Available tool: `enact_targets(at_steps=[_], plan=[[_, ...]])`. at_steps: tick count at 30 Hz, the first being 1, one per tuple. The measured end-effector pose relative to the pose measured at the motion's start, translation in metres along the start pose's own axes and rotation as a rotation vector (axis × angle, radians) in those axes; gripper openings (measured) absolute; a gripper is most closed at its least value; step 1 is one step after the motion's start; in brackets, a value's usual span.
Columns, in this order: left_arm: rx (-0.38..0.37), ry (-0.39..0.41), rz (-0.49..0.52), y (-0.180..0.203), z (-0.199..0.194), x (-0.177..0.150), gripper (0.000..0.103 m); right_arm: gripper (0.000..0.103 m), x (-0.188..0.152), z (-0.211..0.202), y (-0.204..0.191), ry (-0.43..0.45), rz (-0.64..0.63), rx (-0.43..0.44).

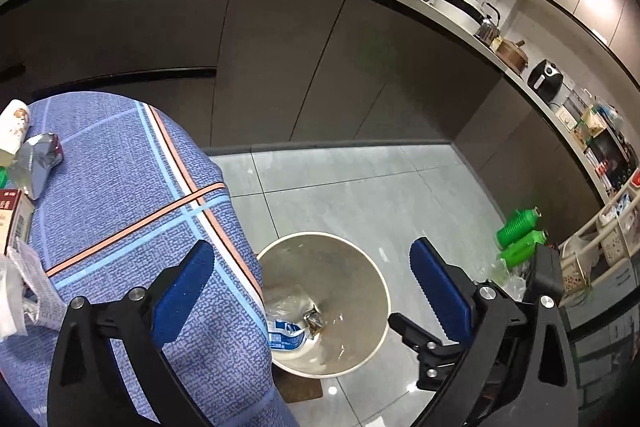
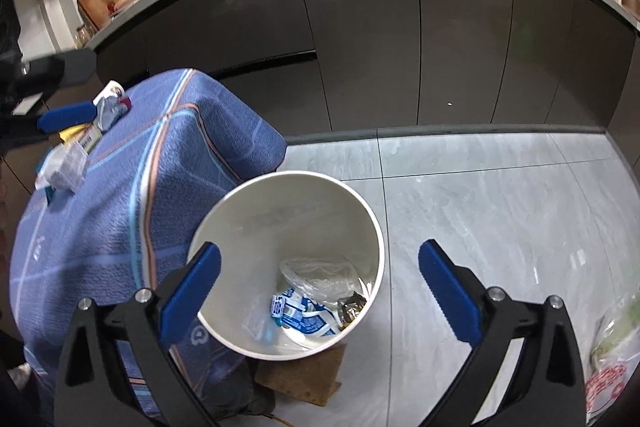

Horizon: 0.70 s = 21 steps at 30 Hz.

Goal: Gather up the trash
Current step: 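Move both open tools back over the remaining trash on the table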

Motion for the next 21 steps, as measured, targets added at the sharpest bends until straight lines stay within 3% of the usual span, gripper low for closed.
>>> enact_targets(at_steps=[9,21], plan=[[0.025,0.041,-0.007,-0.008,-0.034,-0.002,0.094,0.100,0.012,-0.024,-0.028,0.025,-0.054,0.036],[0.101,0.169,-0.165,-0.069,-0.134,-0.023,0.095,0.100,0.035,-0.069,-0.093,0.134,-0.181,0.116]])
Point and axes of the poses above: each gripper's, at about its wrist camera, not at the fingertips, and z roughly the way its jaws point, y to its right, x to its top, the point moved 4 cm from there along z, roughly the way its jaws point, and after that the axes turned 8 degrees about -z, right-handed, at the moved point
